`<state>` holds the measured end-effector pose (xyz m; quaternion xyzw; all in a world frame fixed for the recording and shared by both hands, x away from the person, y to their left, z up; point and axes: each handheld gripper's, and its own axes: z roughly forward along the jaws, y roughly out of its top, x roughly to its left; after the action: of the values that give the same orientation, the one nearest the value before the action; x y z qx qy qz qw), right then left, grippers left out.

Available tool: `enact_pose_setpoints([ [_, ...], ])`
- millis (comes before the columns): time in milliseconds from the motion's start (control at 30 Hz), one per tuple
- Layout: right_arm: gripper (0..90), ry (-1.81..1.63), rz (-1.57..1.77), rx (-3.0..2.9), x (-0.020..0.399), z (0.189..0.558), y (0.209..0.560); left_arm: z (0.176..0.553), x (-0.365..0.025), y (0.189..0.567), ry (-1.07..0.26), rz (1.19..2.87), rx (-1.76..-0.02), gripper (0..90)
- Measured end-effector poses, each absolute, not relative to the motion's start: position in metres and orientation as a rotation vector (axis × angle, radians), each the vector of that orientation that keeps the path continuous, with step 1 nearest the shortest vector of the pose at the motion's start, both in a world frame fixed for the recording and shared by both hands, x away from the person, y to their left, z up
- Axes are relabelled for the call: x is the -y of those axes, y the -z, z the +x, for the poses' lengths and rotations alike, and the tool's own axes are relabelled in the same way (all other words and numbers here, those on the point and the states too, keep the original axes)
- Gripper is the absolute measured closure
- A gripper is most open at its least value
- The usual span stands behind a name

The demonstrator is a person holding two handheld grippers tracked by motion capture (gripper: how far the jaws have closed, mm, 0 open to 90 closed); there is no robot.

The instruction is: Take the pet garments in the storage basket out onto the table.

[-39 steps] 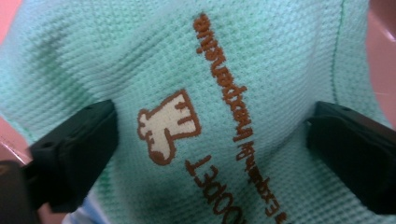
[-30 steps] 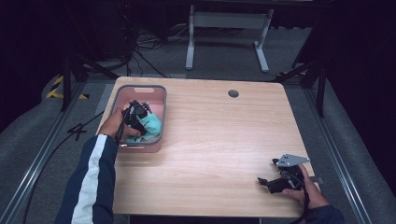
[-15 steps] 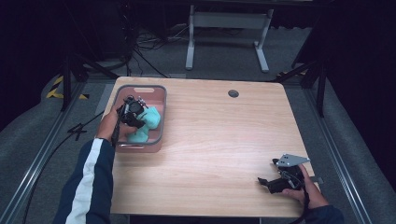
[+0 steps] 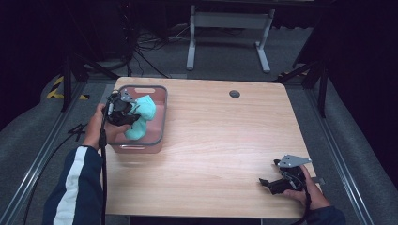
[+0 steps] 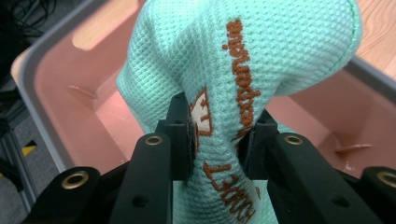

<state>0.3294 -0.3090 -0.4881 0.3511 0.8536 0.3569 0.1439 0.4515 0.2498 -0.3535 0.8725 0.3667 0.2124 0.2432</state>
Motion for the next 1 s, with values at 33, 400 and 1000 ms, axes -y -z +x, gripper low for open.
enact_pose_setpoints([
  [33,0.6,-1.029,1.012,-2.461,0.309,0.329,0.488,0.45,-0.251,0.352,-0.594,2.372,-1.001,69.2],
  [400,0.6,-1.029,1.012,-2.461,0.309,0.329,0.488,0.431,-0.26,0.331,-0.615,2.249,-0.949,69.3],
  [1000,0.6,-1.029,1.012,-2.461,0.309,0.329,0.488,0.412,-0.238,0.301,-0.64,2.198,-0.813,69.3],
])
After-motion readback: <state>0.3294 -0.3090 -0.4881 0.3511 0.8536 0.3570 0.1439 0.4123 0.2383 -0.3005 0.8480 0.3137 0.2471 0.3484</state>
